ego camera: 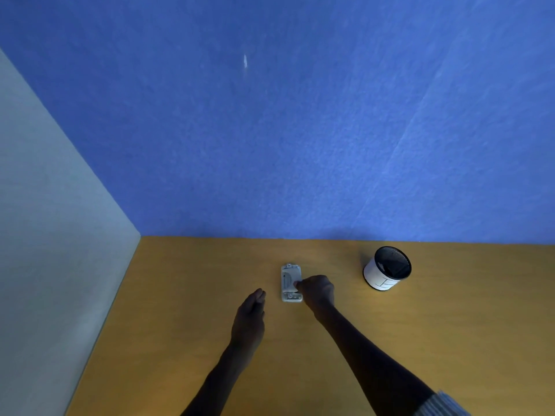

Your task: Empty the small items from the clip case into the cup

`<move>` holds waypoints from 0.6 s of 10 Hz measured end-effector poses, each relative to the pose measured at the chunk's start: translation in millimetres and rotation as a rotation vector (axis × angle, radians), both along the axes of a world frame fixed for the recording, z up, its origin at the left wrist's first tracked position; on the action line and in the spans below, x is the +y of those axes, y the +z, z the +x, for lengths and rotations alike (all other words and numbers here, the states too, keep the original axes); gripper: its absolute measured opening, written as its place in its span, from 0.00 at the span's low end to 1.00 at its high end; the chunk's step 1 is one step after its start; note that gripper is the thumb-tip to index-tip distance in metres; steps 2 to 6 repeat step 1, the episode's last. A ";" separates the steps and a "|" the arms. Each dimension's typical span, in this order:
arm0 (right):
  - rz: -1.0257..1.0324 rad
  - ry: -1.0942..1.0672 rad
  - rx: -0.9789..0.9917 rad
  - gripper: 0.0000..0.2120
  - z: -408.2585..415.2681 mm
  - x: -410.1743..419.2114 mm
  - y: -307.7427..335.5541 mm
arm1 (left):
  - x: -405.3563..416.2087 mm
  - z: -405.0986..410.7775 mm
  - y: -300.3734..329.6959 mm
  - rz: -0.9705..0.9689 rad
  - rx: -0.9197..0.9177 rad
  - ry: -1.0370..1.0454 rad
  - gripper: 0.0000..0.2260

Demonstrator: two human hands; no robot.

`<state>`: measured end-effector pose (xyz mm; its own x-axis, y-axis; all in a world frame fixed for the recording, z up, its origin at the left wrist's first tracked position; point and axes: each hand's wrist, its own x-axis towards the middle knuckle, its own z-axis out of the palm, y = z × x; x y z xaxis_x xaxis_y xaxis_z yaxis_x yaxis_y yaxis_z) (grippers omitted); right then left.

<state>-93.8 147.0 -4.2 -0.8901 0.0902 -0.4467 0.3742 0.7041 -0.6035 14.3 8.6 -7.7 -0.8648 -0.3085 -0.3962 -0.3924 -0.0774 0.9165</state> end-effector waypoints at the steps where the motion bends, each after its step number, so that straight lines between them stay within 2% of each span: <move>1: 0.097 0.109 0.169 0.15 8.0 6.4 8.5 | 4.3 2.7 19.7 -0.147 0.080 -0.079 0.12; 6: 0.097 0.109 0.169 0.15 8.0 6.4 8.5 | 4.3 2.7 19.7 -0.147 0.080 -0.079 0.12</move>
